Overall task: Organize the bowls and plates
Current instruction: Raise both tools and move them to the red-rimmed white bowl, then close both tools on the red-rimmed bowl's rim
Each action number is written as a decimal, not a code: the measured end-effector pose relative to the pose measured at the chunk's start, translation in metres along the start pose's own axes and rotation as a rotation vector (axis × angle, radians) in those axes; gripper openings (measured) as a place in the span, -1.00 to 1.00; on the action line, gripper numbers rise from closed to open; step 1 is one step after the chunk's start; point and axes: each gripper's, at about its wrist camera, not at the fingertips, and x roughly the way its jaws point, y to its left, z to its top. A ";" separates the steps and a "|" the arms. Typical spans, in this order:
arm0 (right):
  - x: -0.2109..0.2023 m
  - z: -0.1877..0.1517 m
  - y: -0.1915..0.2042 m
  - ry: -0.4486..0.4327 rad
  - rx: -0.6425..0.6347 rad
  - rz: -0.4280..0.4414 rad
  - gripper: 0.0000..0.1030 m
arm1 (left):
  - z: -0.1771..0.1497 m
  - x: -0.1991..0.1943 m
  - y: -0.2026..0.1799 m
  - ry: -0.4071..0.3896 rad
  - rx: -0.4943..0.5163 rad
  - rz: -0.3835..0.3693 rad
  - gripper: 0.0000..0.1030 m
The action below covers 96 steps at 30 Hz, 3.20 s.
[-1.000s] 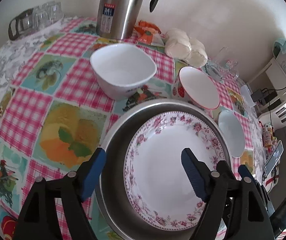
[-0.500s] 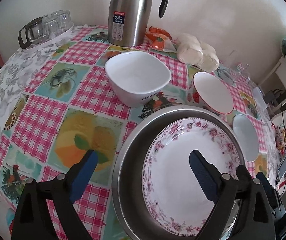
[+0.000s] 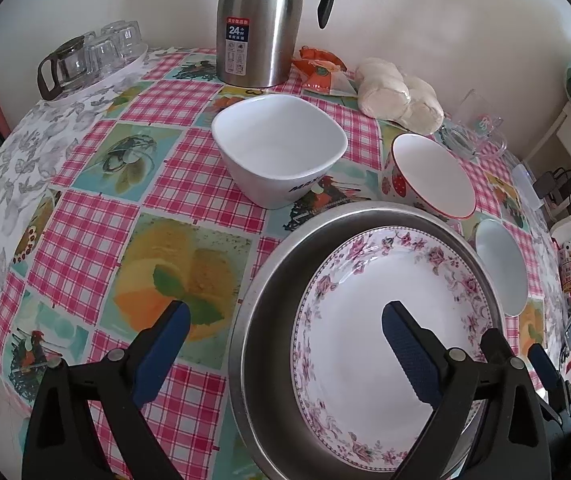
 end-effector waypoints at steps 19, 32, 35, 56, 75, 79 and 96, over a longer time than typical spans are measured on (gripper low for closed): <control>-0.015 0.013 -0.010 -0.059 0.083 0.031 1.00 | 0.023 -0.025 -0.022 -0.175 0.013 -0.120 0.89; -0.009 0.052 -0.021 -0.052 0.089 0.021 1.00 | 0.065 -0.018 -0.049 -0.205 -0.007 -0.272 0.89; -0.003 0.063 -0.022 -0.039 0.080 0.011 1.00 | 0.071 -0.008 -0.053 -0.190 -0.009 -0.279 0.89; 0.056 0.141 -0.027 0.084 0.075 -0.040 0.99 | 0.114 0.057 -0.079 0.026 -0.047 -0.318 0.51; 0.142 0.141 0.011 0.218 -0.048 -0.008 0.22 | 0.119 0.110 -0.088 0.154 -0.033 -0.252 0.01; 0.151 0.141 0.014 0.234 -0.054 0.002 0.09 | 0.121 0.113 -0.091 0.158 -0.020 -0.242 -0.10; 0.172 0.133 0.034 0.283 -0.131 0.003 -0.38 | 0.109 0.141 -0.084 0.238 -0.076 -0.280 -0.44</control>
